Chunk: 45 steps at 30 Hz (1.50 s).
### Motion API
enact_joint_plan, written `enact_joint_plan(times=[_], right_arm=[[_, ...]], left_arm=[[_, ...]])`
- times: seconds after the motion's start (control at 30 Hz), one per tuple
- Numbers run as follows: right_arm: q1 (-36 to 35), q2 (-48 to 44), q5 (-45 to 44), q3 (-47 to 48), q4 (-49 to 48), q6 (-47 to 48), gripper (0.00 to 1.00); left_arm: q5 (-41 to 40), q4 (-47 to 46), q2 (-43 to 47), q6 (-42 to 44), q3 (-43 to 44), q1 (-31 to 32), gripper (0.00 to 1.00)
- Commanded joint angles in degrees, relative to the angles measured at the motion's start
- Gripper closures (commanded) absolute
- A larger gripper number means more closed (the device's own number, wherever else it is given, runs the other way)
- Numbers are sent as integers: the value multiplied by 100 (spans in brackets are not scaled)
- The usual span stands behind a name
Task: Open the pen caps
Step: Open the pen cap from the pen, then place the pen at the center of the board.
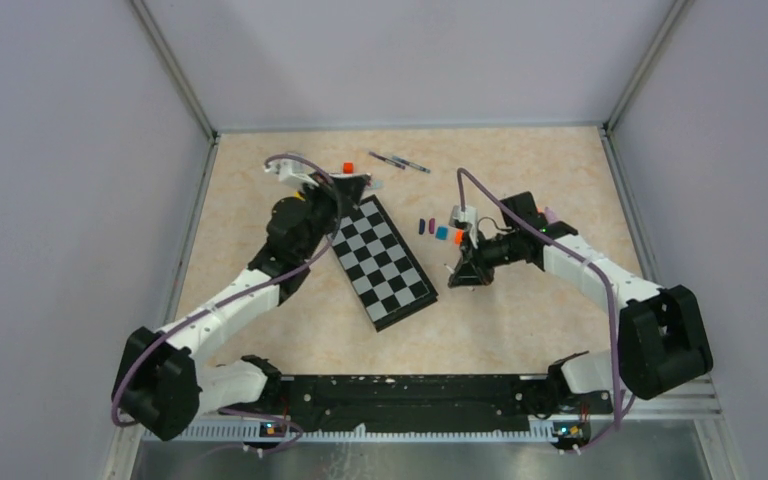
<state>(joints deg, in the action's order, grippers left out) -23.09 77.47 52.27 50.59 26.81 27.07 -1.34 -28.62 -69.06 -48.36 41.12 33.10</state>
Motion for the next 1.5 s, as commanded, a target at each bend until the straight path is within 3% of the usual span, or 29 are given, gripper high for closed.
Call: enact_joint_plan(times=[0.0, 0.1, 0.2, 0.47, 0.67, 1.03, 1.47], right_arm=[[463, -27, 158, -268, 654, 336, 100], [583, -66, -76, -283, 573, 332, 100], [928, -208, -293, -235, 429, 203, 100], [3305, -183, -1155, 53, 50, -135, 100], [4616, 1087, -1777, 1347, 322, 150, 96], [4702, 3483, -2049, 3656, 1064, -93, 92], [4568, 4540, -1930, 4279, 1492, -189, 79]], left_arm=[[-1222, -524, 487, 321, 263, -329, 100], [-718, -647, 385, 413, 275, -348, 100], [282, -1204, 205, 243, 10, -348, 100], [2168, -1697, 89, -156, -878, -340, 100], [2740, -1079, 415, 193, -1250, -335, 100], [3053, -1356, 433, 314, -1765, -318, 100], [3075, -1514, 93, 362, -1761, -318, 99]])
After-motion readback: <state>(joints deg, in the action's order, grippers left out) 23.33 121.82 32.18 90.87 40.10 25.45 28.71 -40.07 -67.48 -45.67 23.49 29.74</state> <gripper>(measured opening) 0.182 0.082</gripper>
